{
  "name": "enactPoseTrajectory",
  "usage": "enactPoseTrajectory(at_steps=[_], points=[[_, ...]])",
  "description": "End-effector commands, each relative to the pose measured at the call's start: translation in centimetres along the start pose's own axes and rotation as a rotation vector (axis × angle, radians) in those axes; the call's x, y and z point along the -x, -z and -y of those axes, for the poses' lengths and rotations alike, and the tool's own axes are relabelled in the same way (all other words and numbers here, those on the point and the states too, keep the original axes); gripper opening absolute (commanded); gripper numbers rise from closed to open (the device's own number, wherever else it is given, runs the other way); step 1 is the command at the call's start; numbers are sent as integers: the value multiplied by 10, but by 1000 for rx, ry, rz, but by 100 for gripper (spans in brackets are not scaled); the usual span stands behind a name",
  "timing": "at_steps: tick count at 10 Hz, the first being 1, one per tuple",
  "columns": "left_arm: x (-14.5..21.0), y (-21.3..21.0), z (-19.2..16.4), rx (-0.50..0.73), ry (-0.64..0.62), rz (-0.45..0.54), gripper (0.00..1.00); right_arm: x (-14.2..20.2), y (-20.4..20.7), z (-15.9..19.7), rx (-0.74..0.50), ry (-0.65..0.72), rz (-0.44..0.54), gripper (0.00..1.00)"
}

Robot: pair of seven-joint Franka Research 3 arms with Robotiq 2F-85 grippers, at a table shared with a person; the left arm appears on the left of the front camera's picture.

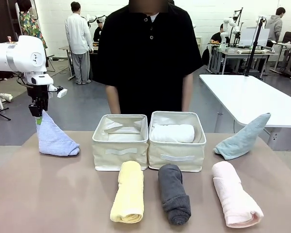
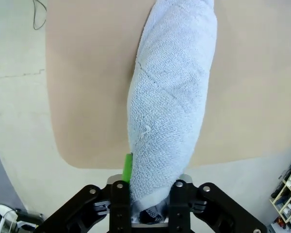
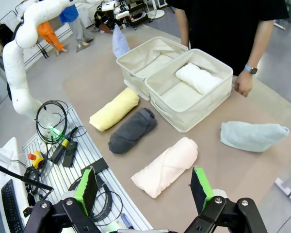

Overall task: Sort the towels based on their folding style.
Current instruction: Pick up one triangle-folded towel and place it in the left Fabric basket.

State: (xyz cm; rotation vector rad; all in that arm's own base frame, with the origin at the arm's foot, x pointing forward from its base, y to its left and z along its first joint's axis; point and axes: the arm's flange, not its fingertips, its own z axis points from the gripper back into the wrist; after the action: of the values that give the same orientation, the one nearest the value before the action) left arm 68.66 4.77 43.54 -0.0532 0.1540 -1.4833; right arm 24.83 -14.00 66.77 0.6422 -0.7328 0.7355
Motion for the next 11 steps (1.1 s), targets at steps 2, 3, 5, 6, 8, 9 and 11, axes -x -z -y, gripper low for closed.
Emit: enactPoseTrajectory(at_steps=[2,3,5,6,8,9,11], points=[[1,-11,9,3,-20,-42,0,-2,2,0,-18,-15,20,100],[2,-21,17,-8,-11,-31,0,-2,2,0,-18,-15,20,100],[3,-54,45,-28,-15,-20,0,-2,2,0,-18,-15,20,100],[3,-76,61,-33,-20,-35,2,-2,2,0,-18,-15,20,100],[8,-141,112,-93,-93,-48,2,-2,2,0,-18,-15,20,100],[10,-177,143,-143,-151,-64,2,-2,2,0,-18,-15,20,100],[18,-221,176,-201,-176,-29,2,-2,2,0,-18,-15,20,100]])
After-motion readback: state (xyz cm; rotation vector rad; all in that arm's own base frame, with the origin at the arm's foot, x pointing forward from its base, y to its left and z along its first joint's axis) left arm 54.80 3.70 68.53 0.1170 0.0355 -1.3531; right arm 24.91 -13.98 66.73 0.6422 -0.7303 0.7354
